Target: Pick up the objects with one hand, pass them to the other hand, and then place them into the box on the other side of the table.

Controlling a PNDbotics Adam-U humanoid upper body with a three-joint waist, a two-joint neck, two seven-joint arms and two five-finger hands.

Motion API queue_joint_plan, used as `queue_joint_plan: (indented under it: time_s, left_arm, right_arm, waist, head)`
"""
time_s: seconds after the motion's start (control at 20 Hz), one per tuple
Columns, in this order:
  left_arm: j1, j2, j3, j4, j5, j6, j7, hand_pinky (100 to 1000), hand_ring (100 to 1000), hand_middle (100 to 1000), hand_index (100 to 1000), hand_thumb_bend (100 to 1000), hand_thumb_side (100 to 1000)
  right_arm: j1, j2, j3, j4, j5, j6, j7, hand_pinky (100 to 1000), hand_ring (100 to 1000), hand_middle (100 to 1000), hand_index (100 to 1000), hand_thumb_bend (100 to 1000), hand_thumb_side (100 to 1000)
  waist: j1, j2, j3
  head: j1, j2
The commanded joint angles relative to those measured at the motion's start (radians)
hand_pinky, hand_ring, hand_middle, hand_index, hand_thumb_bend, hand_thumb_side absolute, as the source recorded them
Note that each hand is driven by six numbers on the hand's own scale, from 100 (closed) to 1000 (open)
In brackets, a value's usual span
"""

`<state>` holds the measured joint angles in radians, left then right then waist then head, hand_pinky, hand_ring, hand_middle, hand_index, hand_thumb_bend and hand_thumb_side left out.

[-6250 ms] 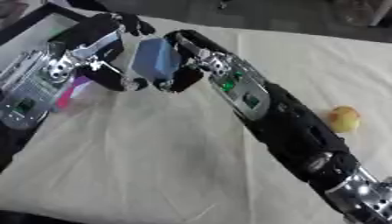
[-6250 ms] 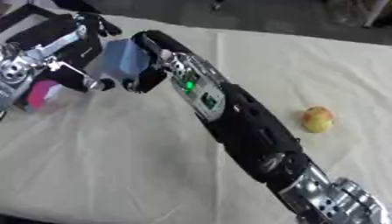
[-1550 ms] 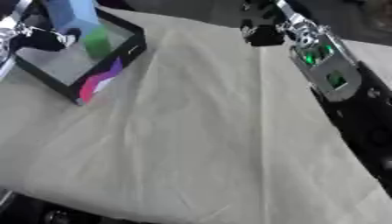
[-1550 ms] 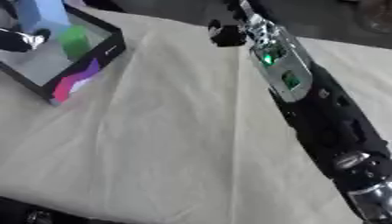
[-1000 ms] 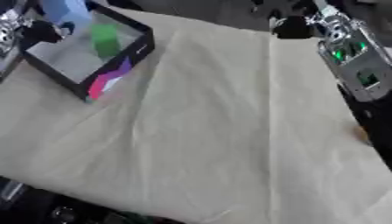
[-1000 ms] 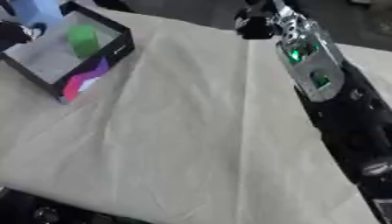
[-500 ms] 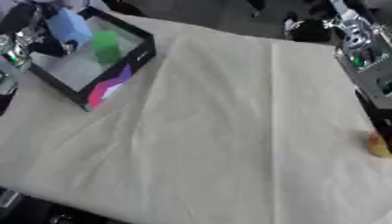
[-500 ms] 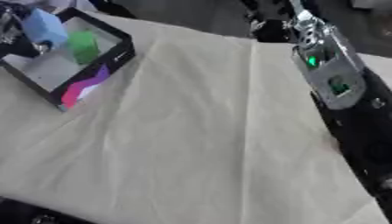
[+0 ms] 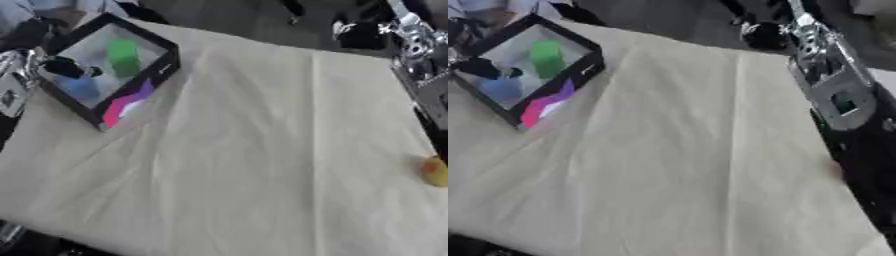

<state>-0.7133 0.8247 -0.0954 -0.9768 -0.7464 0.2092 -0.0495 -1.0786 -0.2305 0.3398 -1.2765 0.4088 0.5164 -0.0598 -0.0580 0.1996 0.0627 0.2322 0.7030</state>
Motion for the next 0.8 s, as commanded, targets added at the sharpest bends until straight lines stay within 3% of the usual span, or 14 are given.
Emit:
queue_joint_plan:
  time_s: [0.05, 0.15, 0.35, 0.55, 0.8]
  left_arm:
    - [-0.017, 0.031, 0.015, -0.028, 0.0, -0.009, -0.01, 942, 803, 701, 901, 729, 381]
    - [-0.014, 0.032, 0.021, -0.043, 0.02, -0.005, -0.004, 945, 793, 694, 867, 501, 327]
    - [0.013, 0.039, 0.041, -0.105, 0.124, 0.018, 0.026, 946, 792, 723, 870, 259, 349]
    - [0.056, 0.065, 0.045, -0.179, 0.249, 0.034, 0.045, 931, 775, 702, 854, 141, 375]
    - [0.095, 0.089, 0.043, -0.247, 0.33, 0.059, 0.117, 929, 749, 683, 827, 126, 319]
  right_arm:
    - [-0.015, -0.026, -0.015, -0.022, 0.001, 0.0, -0.006, 837, 758, 749, 854, 100, 183]
    - [-0.014, -0.029, -0.016, -0.02, 0.006, 0.001, -0.005, 838, 760, 750, 856, 100, 188]
    - [-0.022, -0.056, -0.013, -0.007, 0.022, 0.007, 0.022, 845, 774, 765, 867, 100, 199]
    - [-0.048, -0.118, -0.007, 0.035, 0.03, 0.022, 0.096, 852, 793, 796, 872, 100, 239]
    - [-0.07, -0.203, 0.005, 0.111, -0.002, 0.028, 0.196, 860, 816, 839, 869, 100, 306]
  waist:
    - [-0.004, -0.009, 0.002]
    - [-0.004, -0.014, 0.002]
    - [-0.004, -0.024, 0.0]
    - [-0.007, -0.036, -0.008]
    - [-0.014, -0.049, -0.019]
  head:
    - [-0.013, 0.015]
    - [-0.035, 0.03]
    - [-0.097, 0.059]
    - [-0.146, 0.067]
    - [-0.176, 0.067]
